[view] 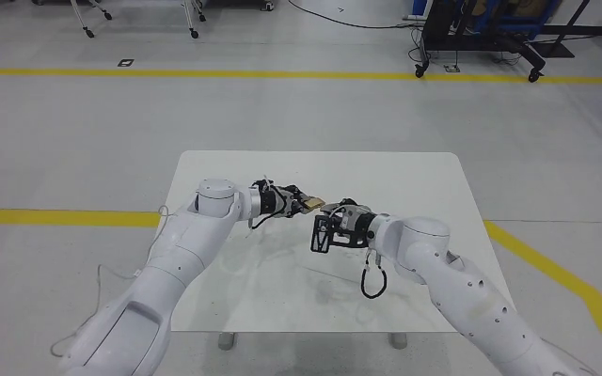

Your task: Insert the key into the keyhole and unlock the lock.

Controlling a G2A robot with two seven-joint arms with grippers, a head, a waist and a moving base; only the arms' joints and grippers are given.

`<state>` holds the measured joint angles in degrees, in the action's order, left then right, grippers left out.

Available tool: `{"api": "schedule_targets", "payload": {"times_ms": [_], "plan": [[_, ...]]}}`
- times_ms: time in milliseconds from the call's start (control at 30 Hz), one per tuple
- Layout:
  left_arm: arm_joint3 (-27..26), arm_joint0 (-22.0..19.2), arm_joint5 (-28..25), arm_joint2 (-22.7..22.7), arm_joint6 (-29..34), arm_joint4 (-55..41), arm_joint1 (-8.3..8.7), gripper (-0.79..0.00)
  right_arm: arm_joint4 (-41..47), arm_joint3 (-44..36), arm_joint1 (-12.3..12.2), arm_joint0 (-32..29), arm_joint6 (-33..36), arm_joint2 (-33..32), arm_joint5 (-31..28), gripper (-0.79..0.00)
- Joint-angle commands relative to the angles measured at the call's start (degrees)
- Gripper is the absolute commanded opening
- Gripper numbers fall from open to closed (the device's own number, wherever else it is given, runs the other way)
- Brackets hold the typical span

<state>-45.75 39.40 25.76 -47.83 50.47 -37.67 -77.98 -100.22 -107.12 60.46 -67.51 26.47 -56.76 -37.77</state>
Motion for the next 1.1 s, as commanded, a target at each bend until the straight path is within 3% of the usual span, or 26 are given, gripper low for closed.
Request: {"api": "schedule_targets", "payload": {"times_ms": [0,733,1067], "plan": [[0.1,0.0,0.0,-0.1,0.1,0.0,-0.02,-0.785,-0.4,0.1,0.1,0.1,0.0,0.1,-0.1,-0.785],[0.7,0.0,1.1,0.1,3.1,1.2,-0.49,-0.785,-5.1,0.6,1.4,2.5,2.8,3.8,-0.8,-0.785],[1.7,-0.2,1.7,-0.4,5.1,0.0,-0.73,-0.785,-7.1,-1.9,0.7,0.4,-0.4,1.2,-2.6,-0.785]]}}
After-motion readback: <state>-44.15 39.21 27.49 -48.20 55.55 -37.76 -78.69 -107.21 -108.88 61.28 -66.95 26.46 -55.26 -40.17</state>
